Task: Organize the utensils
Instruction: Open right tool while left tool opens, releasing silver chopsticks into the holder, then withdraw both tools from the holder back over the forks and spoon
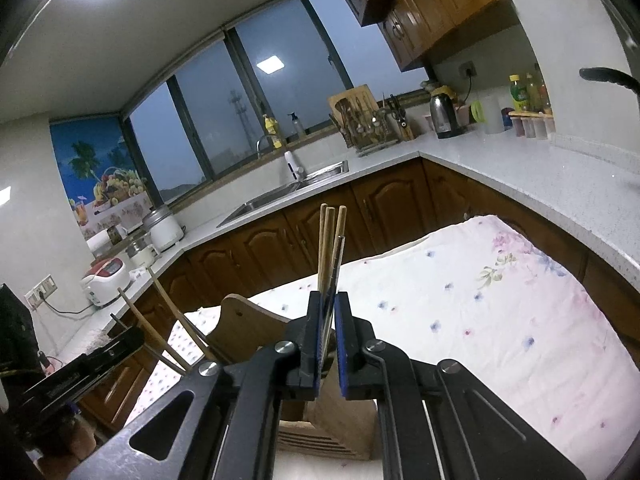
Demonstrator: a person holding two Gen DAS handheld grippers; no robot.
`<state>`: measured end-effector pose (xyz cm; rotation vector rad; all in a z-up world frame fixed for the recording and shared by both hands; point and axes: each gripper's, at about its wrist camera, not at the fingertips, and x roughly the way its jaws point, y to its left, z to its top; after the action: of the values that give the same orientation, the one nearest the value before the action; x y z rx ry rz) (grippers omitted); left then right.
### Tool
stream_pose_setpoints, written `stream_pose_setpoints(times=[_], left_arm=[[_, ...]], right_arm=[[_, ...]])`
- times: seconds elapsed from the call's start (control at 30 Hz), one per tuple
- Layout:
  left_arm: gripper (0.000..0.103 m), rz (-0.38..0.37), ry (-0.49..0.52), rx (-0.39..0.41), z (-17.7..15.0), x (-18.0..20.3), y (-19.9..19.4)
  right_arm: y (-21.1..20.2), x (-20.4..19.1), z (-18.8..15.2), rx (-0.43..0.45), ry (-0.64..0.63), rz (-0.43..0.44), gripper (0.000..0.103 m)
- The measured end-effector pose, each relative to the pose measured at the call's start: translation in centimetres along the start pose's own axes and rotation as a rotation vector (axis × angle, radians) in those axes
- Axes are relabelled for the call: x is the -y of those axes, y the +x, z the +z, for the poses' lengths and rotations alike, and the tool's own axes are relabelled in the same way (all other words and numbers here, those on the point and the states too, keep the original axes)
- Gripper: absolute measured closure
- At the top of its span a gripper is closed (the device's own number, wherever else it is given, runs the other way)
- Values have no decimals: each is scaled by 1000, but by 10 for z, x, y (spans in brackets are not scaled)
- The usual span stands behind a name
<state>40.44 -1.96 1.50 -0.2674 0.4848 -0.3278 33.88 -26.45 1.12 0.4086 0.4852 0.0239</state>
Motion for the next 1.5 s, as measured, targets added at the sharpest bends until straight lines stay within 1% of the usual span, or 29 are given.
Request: stream_pose_setpoints(times=[0.13, 0.2, 0.37, 0.43, 0.5, 0.53, 0.63, 0.7, 0.73, 0.8, 0.83, 0.87, 0.9, 0.93, 0.97, 1.0, 1.07, 1.27, 1.5], left_arm=[[99, 7, 6, -3, 3, 4, -1], [99, 7, 3, -7, 4, 4, -2], [99, 14, -1, -12, 6, 6, -3], [97, 17, -5, -19, 7, 6, -3], [89, 18, -6, -21, 7, 7, -5], [82, 20, -6, -17, 7, 8, -7], [77, 31, -3, -4, 7, 9, -11], [71, 34, -8, -10, 6, 9, -12], [66, 36, -9, -11, 5, 9, -13], [62, 44, -5, -9, 3, 10, -17], [56, 50, -2, -9, 3, 10, -18], [48, 61, -1, -7, 1, 10, -21], [44, 69, -1, -3, 1, 10, -24], [35, 82, -2, 4, -1, 10, -28], [23, 94, -5, 8, -2, 11, -31], [19, 119, -11, 17, -4, 10, -37], [18, 130, -11, 29, -7, 11, -46], [14, 172, 23, 31, -16, 21, -74], [7, 209, 66, 55, -29, 36, -118]], right_arm=[[0, 3, -1, -10, 11, 6, 97], [3, 5, 1, -18, 22, 11, 93], [2, 4, 2, -28, 28, 11, 92], [-1, 6, 2, -30, 46, 13, 88], [-2, 7, 4, -26, 55, 14, 77], [-4, 7, 5, -23, 58, 17, 75], [-8, 7, 6, -15, 62, 27, 64], [-12, 6, 7, -8, 62, 40, 52], [-15, 5, 7, 2, 60, 49, 49], [-21, 4, 8, 16, 57, 60, 36], [-24, 3, 9, 25, 57, 67, 34], [-26, 3, 10, 31, 59, 73, 27], [-30, 3, 10, 35, 62, 80, 22], [-32, 3, 10, 37, 66, 86, 20], [-34, 3, 10, 38, 69, 93, 14], [-37, 3, 9, 41, 71, 102, 8], [-42, 1, 7, 43, 58, 105, 7], [-59, -3, 0, 37, 49, 127, 7], [-96, -10, -9, 49, 39, 151, 7]])
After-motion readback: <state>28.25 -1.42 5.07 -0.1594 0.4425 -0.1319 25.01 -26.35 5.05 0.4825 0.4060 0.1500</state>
